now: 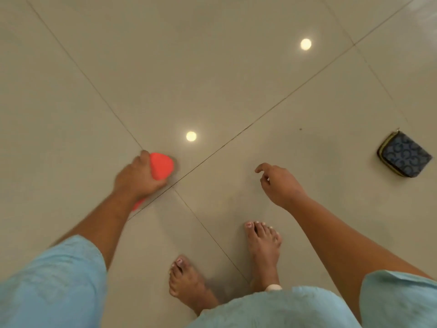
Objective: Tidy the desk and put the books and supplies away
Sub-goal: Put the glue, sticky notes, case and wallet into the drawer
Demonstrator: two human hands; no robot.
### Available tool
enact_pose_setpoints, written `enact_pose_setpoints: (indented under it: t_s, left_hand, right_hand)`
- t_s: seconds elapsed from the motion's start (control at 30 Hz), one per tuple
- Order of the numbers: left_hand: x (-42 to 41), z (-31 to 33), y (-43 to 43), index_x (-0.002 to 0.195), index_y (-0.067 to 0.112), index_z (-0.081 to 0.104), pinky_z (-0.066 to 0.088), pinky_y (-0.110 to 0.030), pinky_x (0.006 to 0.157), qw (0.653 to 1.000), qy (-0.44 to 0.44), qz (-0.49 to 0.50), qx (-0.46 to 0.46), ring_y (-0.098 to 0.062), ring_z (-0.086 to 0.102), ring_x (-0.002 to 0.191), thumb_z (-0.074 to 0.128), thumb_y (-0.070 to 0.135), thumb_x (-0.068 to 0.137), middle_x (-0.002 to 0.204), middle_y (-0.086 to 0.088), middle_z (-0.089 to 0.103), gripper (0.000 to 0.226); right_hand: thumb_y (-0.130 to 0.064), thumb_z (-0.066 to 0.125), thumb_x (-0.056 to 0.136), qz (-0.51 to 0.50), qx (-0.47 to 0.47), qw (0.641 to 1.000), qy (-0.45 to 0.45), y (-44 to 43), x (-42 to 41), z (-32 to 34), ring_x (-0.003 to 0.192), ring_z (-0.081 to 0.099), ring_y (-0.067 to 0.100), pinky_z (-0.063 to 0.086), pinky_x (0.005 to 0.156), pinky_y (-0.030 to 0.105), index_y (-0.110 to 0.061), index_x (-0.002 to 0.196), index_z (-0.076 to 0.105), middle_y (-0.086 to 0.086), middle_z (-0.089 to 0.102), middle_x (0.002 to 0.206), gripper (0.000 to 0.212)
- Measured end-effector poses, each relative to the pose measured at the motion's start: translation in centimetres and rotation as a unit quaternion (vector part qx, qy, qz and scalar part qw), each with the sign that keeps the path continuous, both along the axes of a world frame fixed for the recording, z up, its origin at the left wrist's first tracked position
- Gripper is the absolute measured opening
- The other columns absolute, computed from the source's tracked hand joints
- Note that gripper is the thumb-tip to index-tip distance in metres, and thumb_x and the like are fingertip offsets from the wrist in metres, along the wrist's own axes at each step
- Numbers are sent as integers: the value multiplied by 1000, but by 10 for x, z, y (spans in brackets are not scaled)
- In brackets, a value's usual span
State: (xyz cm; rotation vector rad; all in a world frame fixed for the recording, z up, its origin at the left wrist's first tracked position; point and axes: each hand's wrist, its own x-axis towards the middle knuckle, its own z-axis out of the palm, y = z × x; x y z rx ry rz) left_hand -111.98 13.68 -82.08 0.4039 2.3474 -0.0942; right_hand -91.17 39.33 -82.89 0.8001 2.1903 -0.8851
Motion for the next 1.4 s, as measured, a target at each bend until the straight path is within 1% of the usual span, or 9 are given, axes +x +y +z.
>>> enact_pose_setpoints:
  t_s: [0.2, 0.4, 0.57, 0.67, 0.8, 1.0, 1.13, 1.3, 1.4]
  left_hand:
    - [78, 43, 116, 119, 15, 37, 44, -36, 78, 992, -81, 25, 93, -36, 58, 100, 70, 48, 69, 112, -13, 58, 69]
    - [100, 54, 202, 129, 17, 34, 38, -32, 76, 980, -106, 36, 164, -32, 55, 103, 67, 48, 75, 118, -8, 56, 71]
    - [119, 31, 253, 132, 19, 33, 43, -35, 84, 972, -152, 0, 179, -31, 55, 107, 70, 48, 73, 123, -8, 53, 75]
    - [131, 11, 276, 134, 20, 31, 46, -39, 90, 963, -195, -10, 183, -31, 55, 108, 73, 46, 71, 125, -7, 52, 80]
    - [147, -6, 295, 138, 20, 28, 46, -41, 95, 952, -245, 1, 186, -28, 53, 112, 76, 42, 71, 128, -6, 49, 86]
    - [159, -3, 301, 130, 25, 34, 52, -46, 89, 929, -312, 101, 173, -27, 61, 101, 79, 51, 53, 118, -3, 55, 93]
    - [163, 25, 296, 111, 26, 44, 56, -50, 80, 910, -344, 167, 160, -31, 67, 89, 77, 53, 38, 109, -6, 62, 85]
    - [162, 96, 289, 100, 8, 60, 52, -25, 49, 864, -381, 262, 200, -14, 63, 51, 77, 31, 65, 76, -6, 64, 46]
    - [163, 155, 294, 88, 13, 63, 51, -26, 55, 826, -410, 311, 227, -15, 61, 53, 70, 32, 60, 62, -1, 62, 34]
  right_hand:
    - [-12, 36, 95, -61, 24, 998, -16, 37, 31, 29, 103, 57, 25, 45, 78, 33, -21, 127, 50, 6, 61, 112, 36]
    - [-12, 45, 91, -121, 113, 986, -36, 107, 67, 40, 120, 47, 28, 42, 95, 42, -25, 133, 42, 4, 54, 126, 44]
    - [-25, 68, 82, -112, 247, 956, -114, 180, 96, 18, 134, 29, 31, 39, 99, 49, -27, 148, 16, 5, 29, 148, 85]
    - [-30, 76, 76, -108, 264, 943, -170, 217, 112, 1, 143, 10, 35, 27, 108, 55, -32, 151, -4, 9, 5, 157, 109]
    - [-37, 81, 71, -123, 259, 933, -217, 243, 136, -21, 145, 0, 37, 32, 103, 57, -43, 146, -17, 10, -1, 158, 123]
    - [-41, 83, 63, -132, 231, 941, -211, 262, 135, -19, 124, 43, 39, 43, 91, 50, -31, 147, 11, 15, 37, 136, 112]
    - [-46, 76, 65, -199, 170, 953, -154, 225, 120, -12, 117, 48, 42, 46, 93, 48, -20, 138, 25, 18, 44, 130, 93]
    - [-54, 77, 60, -316, 54, 944, -81, 161, 107, 43, 107, 56, 34, 46, 84, 37, -17, 125, 36, 11, 55, 122, 85]
    - [-67, 74, 56, -409, 21, 912, -26, 133, 96, 107, 107, 59, 29, 46, 83, 35, -19, 120, 42, 4, 60, 118, 86]
